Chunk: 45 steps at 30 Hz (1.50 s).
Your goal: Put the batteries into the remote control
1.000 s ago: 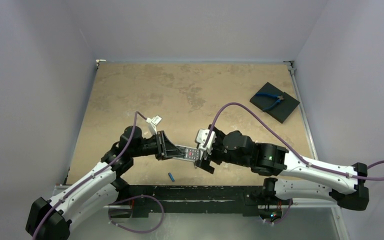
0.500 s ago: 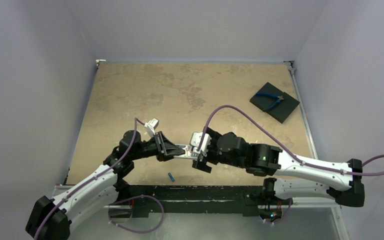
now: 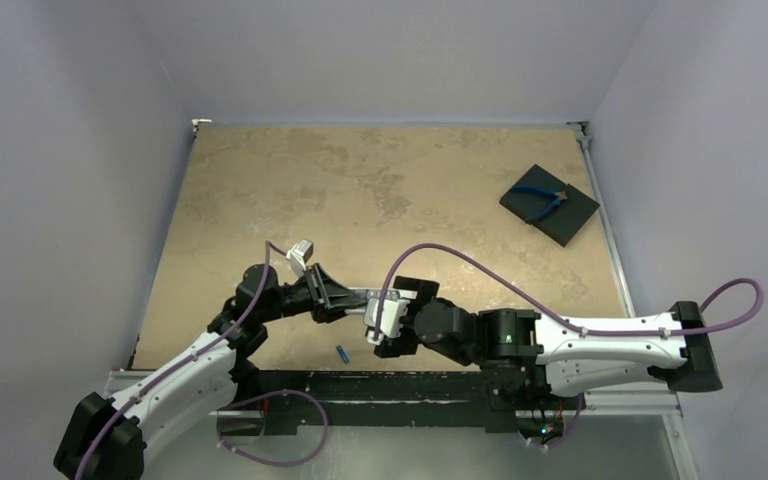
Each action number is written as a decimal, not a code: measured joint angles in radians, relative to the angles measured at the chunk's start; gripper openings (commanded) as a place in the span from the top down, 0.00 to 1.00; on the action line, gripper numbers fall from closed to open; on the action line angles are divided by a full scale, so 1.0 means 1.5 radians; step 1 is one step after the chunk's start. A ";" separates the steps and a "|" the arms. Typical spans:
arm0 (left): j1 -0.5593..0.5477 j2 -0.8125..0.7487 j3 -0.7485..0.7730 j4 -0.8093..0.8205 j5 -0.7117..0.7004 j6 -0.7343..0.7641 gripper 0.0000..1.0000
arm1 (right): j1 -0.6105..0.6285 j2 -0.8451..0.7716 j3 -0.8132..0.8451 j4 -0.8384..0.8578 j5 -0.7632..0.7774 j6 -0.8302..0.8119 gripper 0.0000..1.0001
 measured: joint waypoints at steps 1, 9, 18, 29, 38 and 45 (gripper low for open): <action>0.002 0.000 -0.001 0.004 0.002 -0.002 1.00 | 0.003 0.004 0.000 0.003 0.011 -0.004 0.12; 0.009 -0.002 -0.003 0.009 0.015 -0.014 1.00 | 0.039 0.067 -0.004 0.024 0.106 -0.028 0.15; 0.010 -0.011 -0.003 0.007 0.021 -0.015 1.00 | 0.073 0.121 -0.017 0.052 0.215 -0.042 0.27; 0.010 -0.021 -0.003 0.006 0.025 -0.020 1.00 | 0.074 0.143 -0.033 0.089 0.314 -0.046 0.40; 0.015 -0.033 -0.003 0.003 0.019 -0.054 1.00 | 0.083 0.156 -0.039 0.110 0.331 -0.085 0.87; 0.014 -0.025 -0.003 -0.011 0.020 -0.092 0.75 | 0.092 0.165 -0.046 0.109 0.337 -0.132 1.00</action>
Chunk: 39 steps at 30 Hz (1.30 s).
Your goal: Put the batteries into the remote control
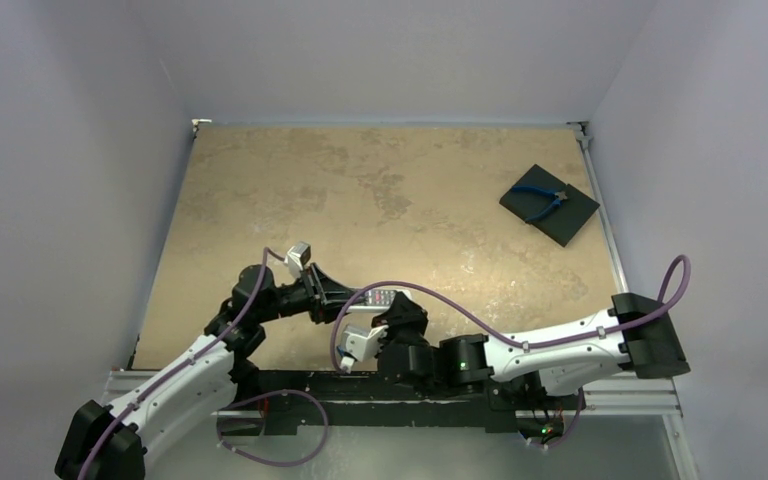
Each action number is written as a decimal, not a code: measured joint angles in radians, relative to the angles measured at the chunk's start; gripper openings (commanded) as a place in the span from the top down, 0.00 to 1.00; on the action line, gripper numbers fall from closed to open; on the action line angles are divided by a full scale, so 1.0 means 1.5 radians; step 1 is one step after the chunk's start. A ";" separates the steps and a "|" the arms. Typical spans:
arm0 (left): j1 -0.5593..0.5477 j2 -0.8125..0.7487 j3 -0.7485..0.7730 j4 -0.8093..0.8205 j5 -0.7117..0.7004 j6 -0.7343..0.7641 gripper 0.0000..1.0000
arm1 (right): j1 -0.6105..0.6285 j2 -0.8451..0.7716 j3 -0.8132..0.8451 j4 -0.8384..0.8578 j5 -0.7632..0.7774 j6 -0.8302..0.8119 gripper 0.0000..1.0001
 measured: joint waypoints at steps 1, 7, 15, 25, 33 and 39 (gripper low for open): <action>0.000 0.000 0.000 0.001 0.000 0.000 0.70 | 0.000 0.000 0.000 0.003 0.001 0.001 1.00; 0.000 -0.004 0.000 0.021 0.003 0.028 0.53 | -0.001 -0.010 -0.001 0.006 -0.002 0.026 1.00; 0.000 -0.008 0.020 0.007 0.006 0.079 0.39 | -0.004 -0.058 -0.001 -0.026 -0.026 0.064 1.00; 0.039 0.023 0.105 -0.103 0.020 0.220 0.36 | -0.011 -0.094 0.013 -0.117 -0.069 0.147 1.00; 0.115 0.043 0.200 -0.218 0.064 0.350 0.30 | -0.024 -0.117 0.035 -0.182 -0.117 0.201 1.00; 0.117 0.058 0.284 -0.334 0.070 0.488 0.22 | -0.060 -0.133 0.068 -0.217 -0.174 0.232 1.00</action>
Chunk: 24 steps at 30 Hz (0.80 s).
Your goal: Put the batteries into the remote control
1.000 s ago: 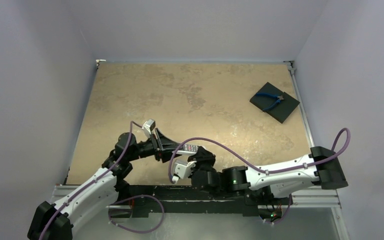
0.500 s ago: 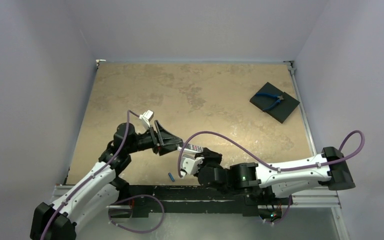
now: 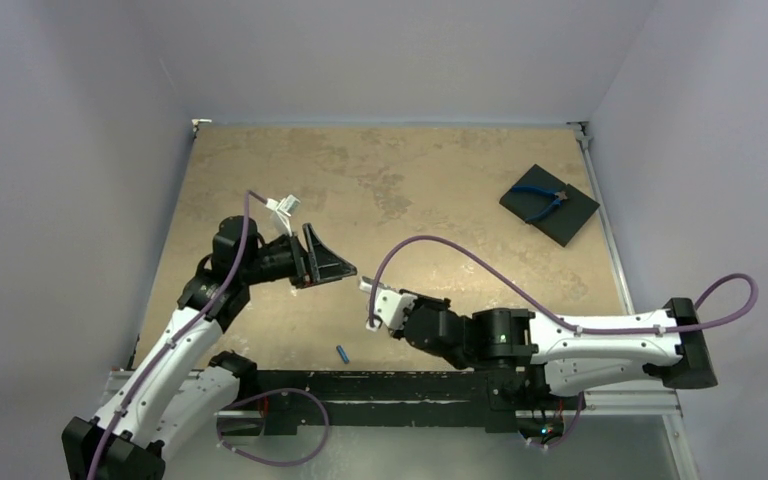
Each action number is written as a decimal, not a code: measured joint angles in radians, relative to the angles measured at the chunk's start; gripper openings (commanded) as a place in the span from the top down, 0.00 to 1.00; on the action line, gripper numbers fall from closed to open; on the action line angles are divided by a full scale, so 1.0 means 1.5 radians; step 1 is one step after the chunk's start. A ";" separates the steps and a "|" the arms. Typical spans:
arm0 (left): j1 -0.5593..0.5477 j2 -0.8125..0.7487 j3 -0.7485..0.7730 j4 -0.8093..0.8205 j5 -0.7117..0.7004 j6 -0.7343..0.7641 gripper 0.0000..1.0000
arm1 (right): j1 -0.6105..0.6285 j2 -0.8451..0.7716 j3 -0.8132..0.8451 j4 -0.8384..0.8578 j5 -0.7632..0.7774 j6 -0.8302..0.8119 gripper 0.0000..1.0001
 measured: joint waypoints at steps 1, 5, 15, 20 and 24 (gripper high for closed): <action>0.000 0.000 0.009 -0.015 -0.003 0.019 0.20 | -0.014 0.000 0.009 -0.007 -0.018 0.006 1.00; 0.000 -0.002 0.033 -0.069 -0.013 0.091 0.18 | -0.084 0.000 0.039 -0.029 -0.090 0.030 1.00; 0.000 -0.004 0.069 -0.181 -0.038 0.244 0.18 | -0.173 0.000 0.068 -0.071 -0.279 0.078 1.00; 0.000 -0.007 0.081 -0.202 -0.031 0.302 0.18 | -0.209 0.000 0.086 -0.077 -0.375 0.098 1.00; -0.006 -0.011 0.087 -0.211 -0.021 0.332 0.18 | -0.243 0.000 0.099 -0.085 -0.450 0.116 1.00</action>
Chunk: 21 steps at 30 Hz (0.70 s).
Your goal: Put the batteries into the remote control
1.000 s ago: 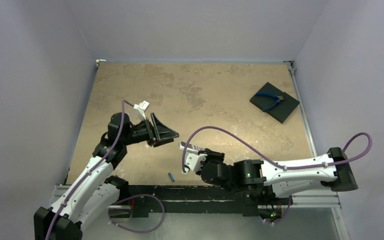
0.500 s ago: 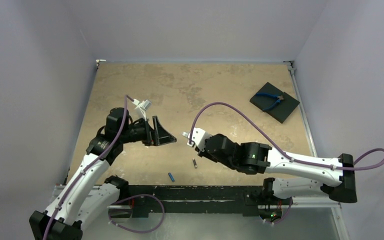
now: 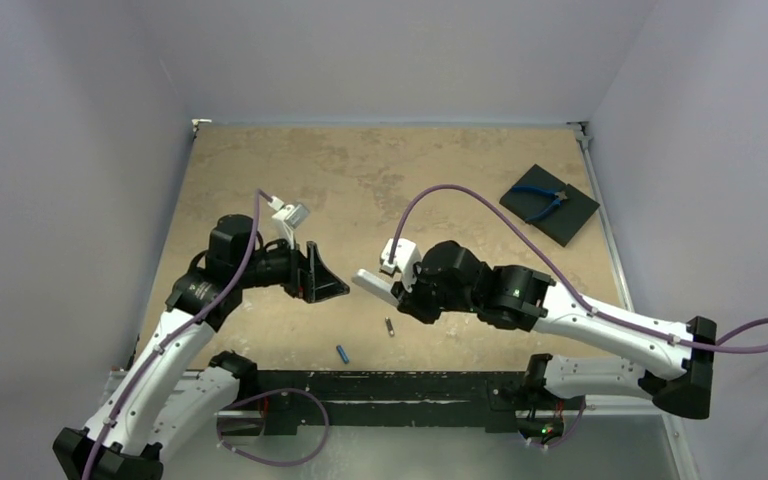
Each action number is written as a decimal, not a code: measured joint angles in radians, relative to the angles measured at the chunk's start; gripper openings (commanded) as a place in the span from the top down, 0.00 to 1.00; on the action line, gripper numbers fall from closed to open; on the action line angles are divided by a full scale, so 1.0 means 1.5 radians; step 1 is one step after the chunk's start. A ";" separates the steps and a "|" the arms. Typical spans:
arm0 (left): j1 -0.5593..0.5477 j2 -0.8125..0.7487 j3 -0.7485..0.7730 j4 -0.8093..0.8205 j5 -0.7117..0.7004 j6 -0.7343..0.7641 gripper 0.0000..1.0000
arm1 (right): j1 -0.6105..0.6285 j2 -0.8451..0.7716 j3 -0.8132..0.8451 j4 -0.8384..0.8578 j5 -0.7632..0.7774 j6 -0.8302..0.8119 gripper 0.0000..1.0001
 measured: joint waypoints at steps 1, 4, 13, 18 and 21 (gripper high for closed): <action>-0.004 -0.001 0.001 -0.001 0.001 0.005 0.18 | -0.008 0.000 0.002 -0.003 -0.018 0.004 1.00; -0.030 -0.006 0.008 -0.006 0.001 0.021 0.18 | -0.031 0.000 0.004 -0.008 -0.072 0.013 1.00; -0.127 -0.013 0.038 -0.022 -0.015 0.061 0.18 | -0.081 0.003 0.004 -0.015 -0.251 0.024 1.00; -0.144 -0.016 0.038 -0.022 -0.017 0.071 0.21 | -0.092 0.014 0.005 -0.014 -0.352 0.028 1.00; -0.156 -0.016 0.038 -0.022 -0.013 0.073 0.25 | -0.096 0.024 0.005 -0.012 -0.403 0.033 1.00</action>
